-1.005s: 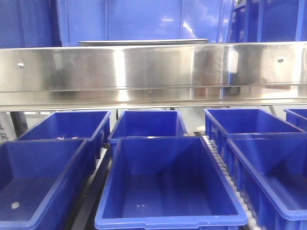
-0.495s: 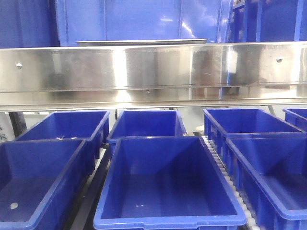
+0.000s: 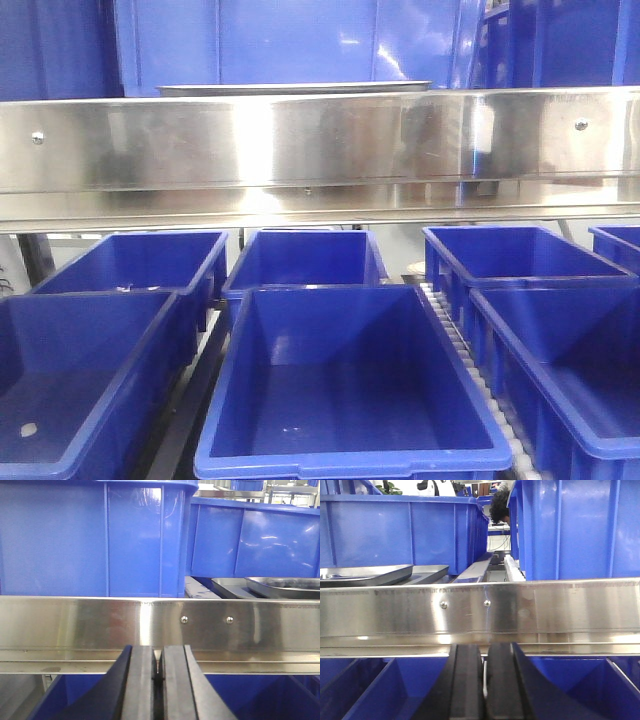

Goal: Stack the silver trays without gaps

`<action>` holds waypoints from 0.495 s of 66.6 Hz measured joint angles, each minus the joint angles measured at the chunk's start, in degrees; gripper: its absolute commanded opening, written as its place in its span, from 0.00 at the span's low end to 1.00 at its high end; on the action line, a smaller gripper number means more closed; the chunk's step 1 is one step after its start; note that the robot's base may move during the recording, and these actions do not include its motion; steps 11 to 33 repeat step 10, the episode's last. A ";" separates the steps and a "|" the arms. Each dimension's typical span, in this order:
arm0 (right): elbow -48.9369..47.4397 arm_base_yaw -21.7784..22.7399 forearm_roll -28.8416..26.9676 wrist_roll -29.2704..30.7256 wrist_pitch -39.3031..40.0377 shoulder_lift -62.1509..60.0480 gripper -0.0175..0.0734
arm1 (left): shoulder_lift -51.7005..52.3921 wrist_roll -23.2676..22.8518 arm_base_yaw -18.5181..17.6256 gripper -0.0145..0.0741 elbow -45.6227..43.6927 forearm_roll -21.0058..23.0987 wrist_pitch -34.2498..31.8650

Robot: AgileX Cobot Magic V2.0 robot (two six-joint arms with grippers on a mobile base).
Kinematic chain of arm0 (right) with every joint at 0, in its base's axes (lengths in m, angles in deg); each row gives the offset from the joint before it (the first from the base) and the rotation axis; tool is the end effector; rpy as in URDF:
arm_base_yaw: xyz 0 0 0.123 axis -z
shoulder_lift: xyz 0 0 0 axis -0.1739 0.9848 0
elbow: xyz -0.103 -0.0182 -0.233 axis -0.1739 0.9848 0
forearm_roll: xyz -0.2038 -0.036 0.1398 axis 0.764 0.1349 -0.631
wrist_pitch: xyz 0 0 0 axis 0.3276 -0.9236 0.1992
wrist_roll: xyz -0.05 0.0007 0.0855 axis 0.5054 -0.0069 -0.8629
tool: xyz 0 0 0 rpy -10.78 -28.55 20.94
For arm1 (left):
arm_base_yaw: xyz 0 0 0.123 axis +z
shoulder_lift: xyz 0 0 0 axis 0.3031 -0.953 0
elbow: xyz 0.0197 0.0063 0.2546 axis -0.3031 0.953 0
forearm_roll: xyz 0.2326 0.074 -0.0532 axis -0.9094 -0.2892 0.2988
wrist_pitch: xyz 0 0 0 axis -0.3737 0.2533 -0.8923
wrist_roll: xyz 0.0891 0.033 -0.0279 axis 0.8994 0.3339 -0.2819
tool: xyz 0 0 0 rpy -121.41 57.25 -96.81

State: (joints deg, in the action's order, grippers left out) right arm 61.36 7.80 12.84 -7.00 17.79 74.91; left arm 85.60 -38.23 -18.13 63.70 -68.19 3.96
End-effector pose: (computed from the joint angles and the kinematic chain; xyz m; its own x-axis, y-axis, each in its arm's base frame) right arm 0.0930 0.0038 0.2066 0.0100 0.0839 -0.9964 -0.0420 0.9956 0.0834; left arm 0.0929 -0.0008 0.2106 0.0586 0.0065 -0.9983 0.0084 0.9999 0.0070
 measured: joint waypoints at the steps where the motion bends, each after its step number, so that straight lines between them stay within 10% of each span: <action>1: 0.00 0.00 0.00 0.00 0.00 0.00 0.18 | 0.00 0.00 0.00 0.17 0.00 0.00 0.00; 33: 0.00 0.00 0.00 0.00 0.00 0.00 0.18 | 0.00 0.00 0.00 0.17 0.00 0.00 0.00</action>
